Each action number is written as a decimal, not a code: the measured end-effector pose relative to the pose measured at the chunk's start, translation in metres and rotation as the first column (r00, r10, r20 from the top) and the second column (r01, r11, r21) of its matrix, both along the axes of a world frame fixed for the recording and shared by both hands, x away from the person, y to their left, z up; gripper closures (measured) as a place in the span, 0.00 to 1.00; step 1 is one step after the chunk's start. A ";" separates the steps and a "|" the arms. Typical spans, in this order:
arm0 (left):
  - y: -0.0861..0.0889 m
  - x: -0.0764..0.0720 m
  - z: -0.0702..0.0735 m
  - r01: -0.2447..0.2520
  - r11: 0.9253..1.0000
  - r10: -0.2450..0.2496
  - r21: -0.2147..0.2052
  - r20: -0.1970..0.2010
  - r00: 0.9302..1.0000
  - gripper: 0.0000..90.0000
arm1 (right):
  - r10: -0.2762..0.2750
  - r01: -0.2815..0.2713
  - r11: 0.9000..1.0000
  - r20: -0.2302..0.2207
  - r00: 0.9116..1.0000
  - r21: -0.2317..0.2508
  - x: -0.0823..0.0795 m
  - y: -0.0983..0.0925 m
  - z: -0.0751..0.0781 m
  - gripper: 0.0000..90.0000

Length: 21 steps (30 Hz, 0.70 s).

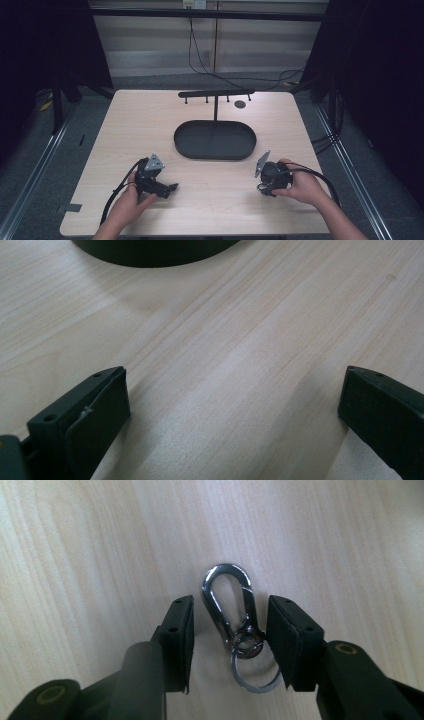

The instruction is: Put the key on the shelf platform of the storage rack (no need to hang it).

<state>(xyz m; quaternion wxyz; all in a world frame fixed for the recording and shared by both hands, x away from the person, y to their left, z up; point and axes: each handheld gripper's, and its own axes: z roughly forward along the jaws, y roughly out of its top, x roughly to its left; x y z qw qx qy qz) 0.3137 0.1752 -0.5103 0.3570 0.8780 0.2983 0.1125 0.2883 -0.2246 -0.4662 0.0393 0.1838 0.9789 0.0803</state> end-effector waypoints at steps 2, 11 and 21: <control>0.000 0.000 0.000 0.001 1.000 -0.001 -0.001 0.001 1.000 0.00 | 0.007 -0.007 1.000 -0.001 1.000 -0.005 0.001 -0.001 0.000 0.61; 0.000 0.000 0.000 0.000 1.000 0.000 0.000 0.000 1.000 0.00 | -0.002 0.002 1.000 -0.021 1.000 -0.007 0.002 -0.001 0.000 0.66; 0.000 0.000 0.000 0.000 1.000 0.000 0.000 0.000 1.000 0.00 | -0.037 0.038 0.999 -0.076 0.996 0.005 0.006 0.000 0.000 0.77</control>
